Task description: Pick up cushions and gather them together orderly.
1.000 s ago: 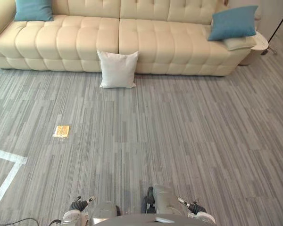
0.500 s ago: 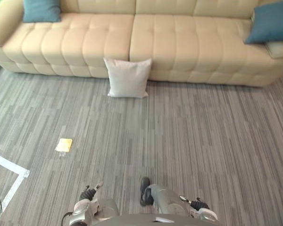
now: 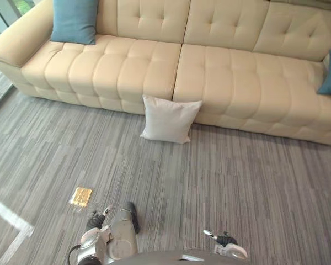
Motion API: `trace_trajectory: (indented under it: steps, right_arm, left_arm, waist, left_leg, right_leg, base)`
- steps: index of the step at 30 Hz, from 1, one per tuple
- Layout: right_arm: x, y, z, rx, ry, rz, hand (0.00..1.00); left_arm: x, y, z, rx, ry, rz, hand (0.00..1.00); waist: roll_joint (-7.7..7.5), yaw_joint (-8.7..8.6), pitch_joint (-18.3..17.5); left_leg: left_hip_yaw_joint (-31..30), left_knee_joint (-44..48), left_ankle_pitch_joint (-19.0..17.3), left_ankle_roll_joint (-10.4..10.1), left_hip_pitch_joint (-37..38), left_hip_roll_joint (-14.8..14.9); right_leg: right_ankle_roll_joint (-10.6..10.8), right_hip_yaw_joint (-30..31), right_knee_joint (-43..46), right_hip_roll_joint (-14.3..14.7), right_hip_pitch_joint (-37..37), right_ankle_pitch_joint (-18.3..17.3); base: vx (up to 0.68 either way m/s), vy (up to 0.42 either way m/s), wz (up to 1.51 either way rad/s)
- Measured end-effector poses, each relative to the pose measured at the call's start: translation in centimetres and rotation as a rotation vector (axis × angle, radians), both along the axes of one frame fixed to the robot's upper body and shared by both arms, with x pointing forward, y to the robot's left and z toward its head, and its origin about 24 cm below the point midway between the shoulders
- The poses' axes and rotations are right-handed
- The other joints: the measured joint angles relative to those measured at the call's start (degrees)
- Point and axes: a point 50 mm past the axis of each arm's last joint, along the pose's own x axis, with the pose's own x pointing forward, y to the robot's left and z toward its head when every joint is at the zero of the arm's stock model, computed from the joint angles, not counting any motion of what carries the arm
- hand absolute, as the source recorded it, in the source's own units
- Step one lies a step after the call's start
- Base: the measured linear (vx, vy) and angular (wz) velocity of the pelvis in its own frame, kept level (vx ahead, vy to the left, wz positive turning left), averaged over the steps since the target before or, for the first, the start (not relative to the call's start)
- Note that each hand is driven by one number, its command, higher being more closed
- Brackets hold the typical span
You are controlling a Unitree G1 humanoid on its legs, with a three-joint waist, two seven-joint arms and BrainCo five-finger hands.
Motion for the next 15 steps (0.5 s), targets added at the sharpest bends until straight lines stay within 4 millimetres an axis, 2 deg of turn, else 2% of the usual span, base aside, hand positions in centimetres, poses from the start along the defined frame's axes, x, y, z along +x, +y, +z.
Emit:
trace_trajectory:
  steps: [1,4,5,6,7,8,9,10,11,12,13,14,15]
  right_arm:
    - [0.2,0.0,0.1,-0.001,-0.007,0.001,0.0]
    - [0.6,-0.1,0.2,-0.006,-0.017,0.005,0.0]
    - [0.7,-0.2,0.3,-0.008,-0.022,0.005,0.0]
    - [1.0,-0.4,0.4,-0.012,-0.027,0.008,0.0]
    - [0.9,-0.4,0.4,-0.012,-0.026,0.007,0.0]
    - [0.9,-0.5,0.4,-0.012,-0.027,-0.002,0.0]
    - [1.2,-1.3,0.6,-0.03,-0.039,-0.008,0.0]
    - [1.2,-1.5,0.6,-0.032,-0.04,-0.007,0.0]
    - [1.3,-1.9,0.8,-0.036,-0.047,-0.01,0.0]
    - [1.3,-2.1,0.8,-0.041,-0.049,-0.012,0.0]
    - [1.3,-2.0,0.8,-0.041,-0.046,-0.009,0.0]
    - [1.0,-1.9,0.6,-0.041,-0.03,-0.001,0.0]
    - [0.6,-1.9,0.5,-0.039,-0.013,-0.001,0.0]
  left_arm:
    - [0.1,-0.1,0.0,-0.001,0.002,-0.01,0.0]
    - [0.3,-0.8,-0.1,-0.014,0.006,-0.038,0.0]
    - [0.5,-1.2,-0.2,-0.018,0.013,-0.068,0.0]
    - [0.4,-1.6,-0.3,-0.016,0.019,-0.097,0.0]
    - [0.3,-1.8,-0.3,-0.018,0.023,-0.106,0.0]
    - [0.2,-2.0,-0.4,-0.021,0.031,-0.113,0.0]
    - [0.0,-2.9,-0.6,-0.044,0.041,-0.117,0.0]
    - [0.0,-3.2,-0.7,-0.052,0.041,-0.117,0.0]
    - [-0.1,-3.8,-0.7,-0.069,0.039,-0.112,0.0]
    - [-0.1,-3.7,-0.7,-0.075,0.037,-0.093,0.0]
    - [-0.1,-3.7,-0.7,-0.077,0.034,-0.089,0.0]
    - [0.1,-3.5,-0.6,-0.076,0.019,-0.076,0.0]
    - [0.4,-3.4,-0.4,-0.077,-0.001,-0.06,0.0]
  waist:
    - [0.07,-0.18,0.04]
    - [0.7,-0.32,0.28]
    - [1.16,-0.84,0.42]
    - [1.44,-1.58,0.57]
    - [1.36,-1.89,0.55]
    - [1.53,-2.15,0.65]
    - [4.04,-1.68,0.6]
    - [4.5,-1.6,0.42]
    - [5.93,-1.56,0.38]
    - [7.16,-2.08,0.39]
    - [7.25,-2.07,0.47]
    - [7.2,-1.99,0.52]
    - [7.14,-1.5,0.56]
  left_leg:
    - [0.14,-0.72,-0.33,-0.43,0.99,-0.02]
    - [1.14,-4.74,-0.29,-1.51,5.62,-0.35]
    - [0.95,-6.82,-0.16,-2.29,7.53,-0.66]
    - [0.19,-8.79,-0.04,-3.26,9.34,-1.23]
    - [-0.74,-9.95,-0.17,-4.49,10.89,-2.02]
    - [-2.64,-11.44,-0.54,-6.06,13.54,-2.21]
    - [-4.3,-11.36,0.0,-7.37,14.67,-0.45]
    - [-4.95,-10.75,0.27,-7.72,14.57,-0.13]
    - [-6.63,-7.68,0.53,-7.83,13.99,1.35]
    - [-9.71,2.23,1.31,-7.71,10.57,4.28]
    - [-10.69,5.91,2.03,-7.72,8.88,5.16]
    - [-13.63,17.05,4.5,-8.33,4.75,6.89]
    - [-14.93,27.41,5.36,-9.05,1.11,8.57]
  right_leg:
    - [-0.32,-1.44,-2.89,0.46,-0.99,-0.24]
    - [-1.73,-6.27,-20.61,3.4,-2.4,0.17]
    - [-2.58,-7.09,-28.79,4.83,-2.77,2.41]
    - [-3.01,-6.65,-36.62,5.77,-2.61,6.19]
    - [-3.29,-5.7,-40.49,5.82,-1.93,8.9]
    - [-7.89,-5.16,-40.12,5.98,-0.62,16.84]
    - [-8.55,-5.85,-36.05,6.94,-0.7,12.91]
    - [-8.64,-5.86,-34.97,7.25,-0.89,11.29]
    - [-8.92,-6.59,-32.9,7.8,-0.6,8.57]
    - [-9.15,-7.4,-32.41,9.32,1.4,5.62]
    - [-9.36,-7.55,-32.52,9.7,2.26,5.06]
    - [-9.67,-7.74,-33.12,10.8,4.54,3.82]
    - [-10.04,-7.73,-33.64,11.73,7.18,2.78]
  base:
    - [0.41,-0.001,-0.08]
    - [0.38,-0.028,-0.02]
    - [0.43,-0.079,0.28]
    - [0.56,-0.138,0.46]
    - [0.52,-0.17,0.62]
    - [0.6,-0.21,0.49]
    - [0.48,-0.188,0.35]
    - [0.44,-0.221,0.14]
    - [0.52,-0.303,0.18]
    - [0.52,-0.297,0.16]
    - [0.41,-0.225,0.11]
    - [0.29,-0.134,-0.12]
    - [0.41,-0.164,-0.24]
